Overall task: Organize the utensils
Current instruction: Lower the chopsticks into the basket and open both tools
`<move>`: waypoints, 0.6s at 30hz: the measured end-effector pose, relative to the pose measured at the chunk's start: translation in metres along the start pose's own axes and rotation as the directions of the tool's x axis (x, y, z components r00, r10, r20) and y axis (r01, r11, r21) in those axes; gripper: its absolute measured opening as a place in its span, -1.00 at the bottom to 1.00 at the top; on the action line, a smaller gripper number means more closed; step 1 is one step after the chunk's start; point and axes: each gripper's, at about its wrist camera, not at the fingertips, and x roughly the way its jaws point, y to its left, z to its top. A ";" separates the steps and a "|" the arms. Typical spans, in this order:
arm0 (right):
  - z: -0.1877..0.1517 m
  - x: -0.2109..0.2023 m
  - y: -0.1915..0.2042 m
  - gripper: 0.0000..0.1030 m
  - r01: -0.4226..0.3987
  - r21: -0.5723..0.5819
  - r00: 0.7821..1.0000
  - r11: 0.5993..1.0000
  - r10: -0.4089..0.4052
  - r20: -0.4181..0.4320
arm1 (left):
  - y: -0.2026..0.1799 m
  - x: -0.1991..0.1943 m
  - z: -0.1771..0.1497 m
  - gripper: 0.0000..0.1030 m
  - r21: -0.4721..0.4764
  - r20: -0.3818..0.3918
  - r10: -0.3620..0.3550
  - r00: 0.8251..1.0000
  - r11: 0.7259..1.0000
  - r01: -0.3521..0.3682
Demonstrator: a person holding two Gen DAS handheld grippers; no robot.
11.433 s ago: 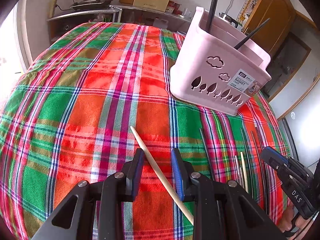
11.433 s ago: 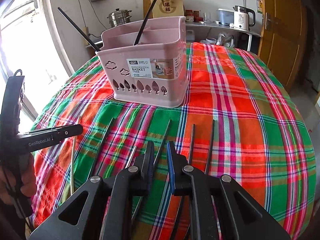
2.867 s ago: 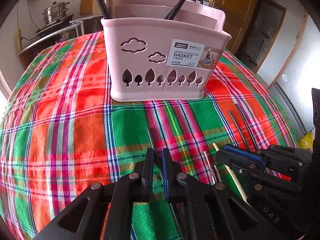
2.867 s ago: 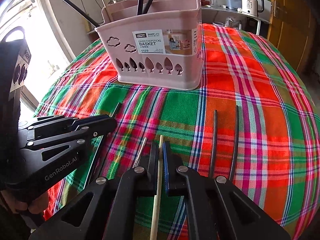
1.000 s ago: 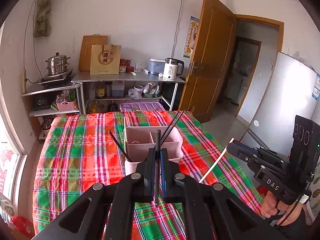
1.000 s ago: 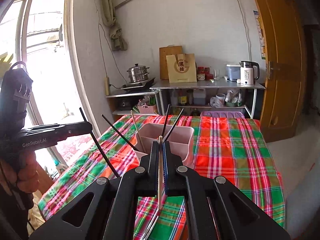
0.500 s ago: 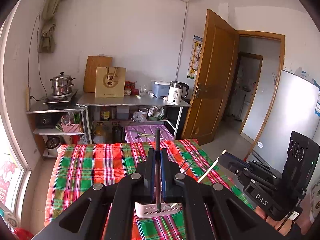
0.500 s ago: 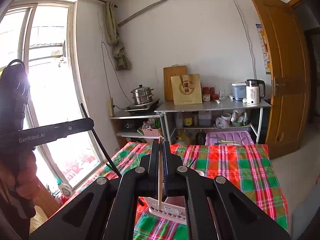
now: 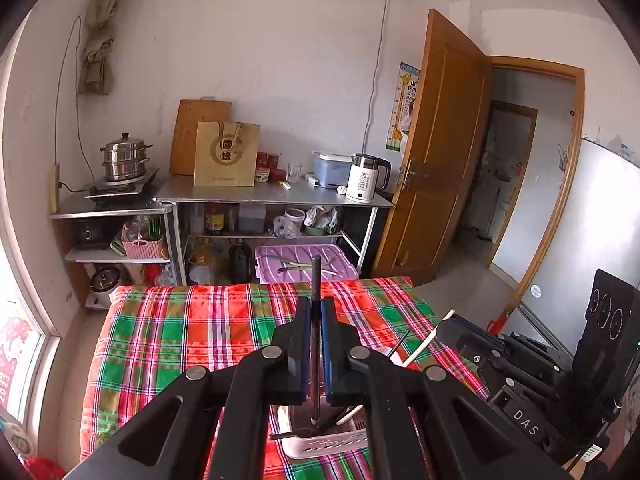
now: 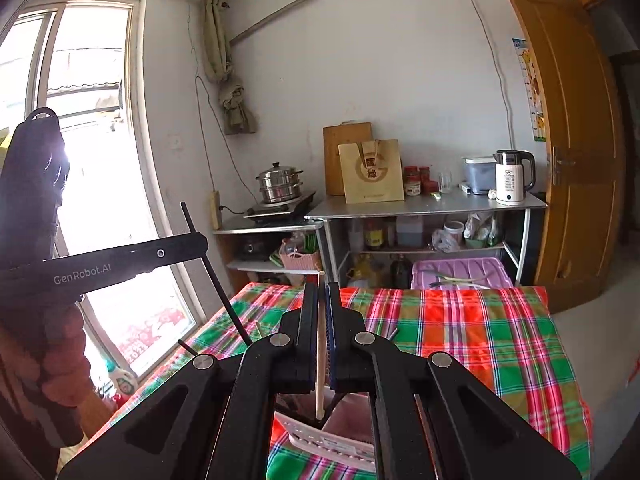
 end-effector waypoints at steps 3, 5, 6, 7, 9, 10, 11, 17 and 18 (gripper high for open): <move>-0.009 0.007 0.000 -0.93 0.001 -0.003 1.000 1.000 -0.001 -0.026 | 0.005 0.014 -0.010 -0.91 -0.008 -0.033 0.000 0.999 1.000 0.000; -0.014 0.012 -0.001 -0.93 0.000 -0.002 0.999 1.000 0.000 -0.043 | 0.008 0.023 -0.018 -0.91 -0.011 -0.055 0.000 0.999 1.000 -0.001; -0.016 0.014 -0.002 -0.93 0.000 -0.001 0.999 1.000 0.000 -0.053 | 0.009 0.027 -0.021 -0.91 -0.009 -0.067 0.003 0.998 1.000 -0.004; -0.019 0.017 -0.003 -0.93 0.000 0.000 0.998 1.000 0.000 -0.062 | 0.010 0.031 -0.025 -0.91 -0.007 -0.080 0.007 0.997 1.000 -0.007; -0.024 0.021 -0.004 -0.93 -0.002 0.002 0.997 1.000 0.002 -0.082 | 0.011 0.037 -0.031 -0.91 -0.007 -0.101 0.015 0.995 1.000 -0.016; -0.026 0.023 -0.004 -0.93 0.000 0.003 0.996 1.000 0.001 -0.091 | 0.012 0.040 -0.033 -0.91 -0.008 -0.112 0.017 0.994 1.000 -0.019; -0.029 0.025 -0.005 -0.93 0.002 0.004 0.995 1.000 -0.001 -0.102 | 0.013 0.043 -0.035 -0.91 -0.011 -0.124 0.016 0.992 1.000 -0.017; -0.043 0.031 -0.008 -0.93 0.009 0.002 0.988 1.000 -0.009 -0.153 | 0.018 0.052 -0.043 -0.91 -0.026 -0.151 0.029 0.988 0.999 -0.033; -0.043 0.032 -0.009 -0.93 0.012 0.002 0.987 1.000 -0.011 -0.158 | 0.018 0.051 -0.044 -0.91 -0.023 -0.151 0.032 0.988 0.999 -0.036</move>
